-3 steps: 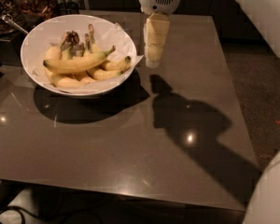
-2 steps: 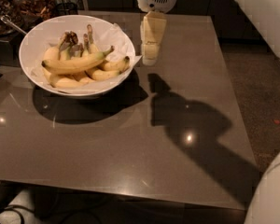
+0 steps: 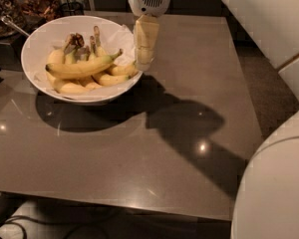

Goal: Pick banana from white bowl

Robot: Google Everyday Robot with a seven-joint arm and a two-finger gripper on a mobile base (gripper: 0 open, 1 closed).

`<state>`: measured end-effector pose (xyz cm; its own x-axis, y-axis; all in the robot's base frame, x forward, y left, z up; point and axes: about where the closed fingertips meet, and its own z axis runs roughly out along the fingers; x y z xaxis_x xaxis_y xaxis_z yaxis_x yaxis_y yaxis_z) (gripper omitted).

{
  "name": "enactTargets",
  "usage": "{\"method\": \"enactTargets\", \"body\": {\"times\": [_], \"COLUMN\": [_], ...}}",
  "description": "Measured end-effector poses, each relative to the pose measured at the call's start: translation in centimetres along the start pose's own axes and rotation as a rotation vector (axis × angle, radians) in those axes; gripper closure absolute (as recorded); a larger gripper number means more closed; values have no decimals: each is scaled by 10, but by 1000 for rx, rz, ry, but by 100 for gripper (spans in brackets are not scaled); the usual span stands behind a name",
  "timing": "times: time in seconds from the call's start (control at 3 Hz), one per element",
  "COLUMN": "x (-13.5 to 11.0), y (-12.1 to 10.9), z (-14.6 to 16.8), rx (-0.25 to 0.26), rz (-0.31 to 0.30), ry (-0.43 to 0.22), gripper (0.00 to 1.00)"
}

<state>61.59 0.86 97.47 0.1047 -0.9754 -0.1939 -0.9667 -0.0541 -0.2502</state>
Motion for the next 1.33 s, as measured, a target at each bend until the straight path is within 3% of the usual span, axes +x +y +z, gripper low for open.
{"method": "enactTargets", "body": {"times": [0.33,0.67,1.33], "x": [-27,-30,-51], "y": [-3,-7,-35], "z": [16,18,14], "rx": [-8,7,57], "rz": [-60,-58,8], "ry": [-7,-16,-11], "gripper": [0,0,0]}}
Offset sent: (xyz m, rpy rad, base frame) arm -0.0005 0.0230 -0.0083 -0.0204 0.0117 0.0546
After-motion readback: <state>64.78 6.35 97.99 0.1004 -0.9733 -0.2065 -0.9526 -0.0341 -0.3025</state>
